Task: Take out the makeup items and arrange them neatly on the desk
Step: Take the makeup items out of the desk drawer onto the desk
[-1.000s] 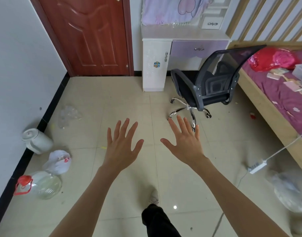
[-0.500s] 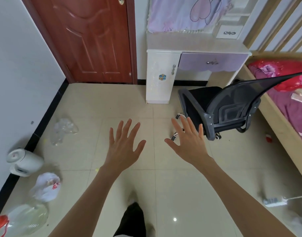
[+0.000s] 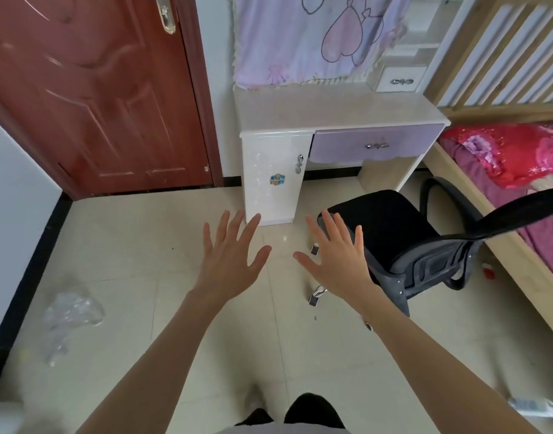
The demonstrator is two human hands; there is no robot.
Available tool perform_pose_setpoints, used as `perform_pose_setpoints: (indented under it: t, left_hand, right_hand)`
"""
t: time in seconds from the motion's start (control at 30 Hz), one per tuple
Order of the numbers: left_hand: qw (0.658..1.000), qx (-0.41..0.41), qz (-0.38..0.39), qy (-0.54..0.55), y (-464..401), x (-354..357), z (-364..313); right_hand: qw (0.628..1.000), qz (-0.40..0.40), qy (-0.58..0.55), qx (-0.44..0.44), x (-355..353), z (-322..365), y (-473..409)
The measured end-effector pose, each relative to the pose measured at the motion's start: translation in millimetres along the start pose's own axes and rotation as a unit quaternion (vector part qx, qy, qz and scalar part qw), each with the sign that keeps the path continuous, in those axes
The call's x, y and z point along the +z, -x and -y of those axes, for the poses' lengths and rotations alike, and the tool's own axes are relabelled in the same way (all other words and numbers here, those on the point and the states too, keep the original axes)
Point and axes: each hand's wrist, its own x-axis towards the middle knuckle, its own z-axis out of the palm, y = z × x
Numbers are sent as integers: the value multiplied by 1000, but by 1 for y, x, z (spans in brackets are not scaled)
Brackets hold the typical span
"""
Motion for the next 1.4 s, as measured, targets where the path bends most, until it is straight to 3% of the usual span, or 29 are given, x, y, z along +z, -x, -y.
perform_pose_setpoints:
  t: [0.53, 0.8, 1.4]
  left_hand:
    - [997, 38, 74, 0, -270, 61, 24]
    - [995, 89, 44, 10, -426, 71, -11]
    - [950, 233, 206, -17, -678, 177, -28]
  right_hand:
    - [995, 21, -39, 93, 36, -100, -251]
    - [993, 5, -42, 112, 19, -159, -376]
    - [958, 81, -31, 273, 79, -245, -550]
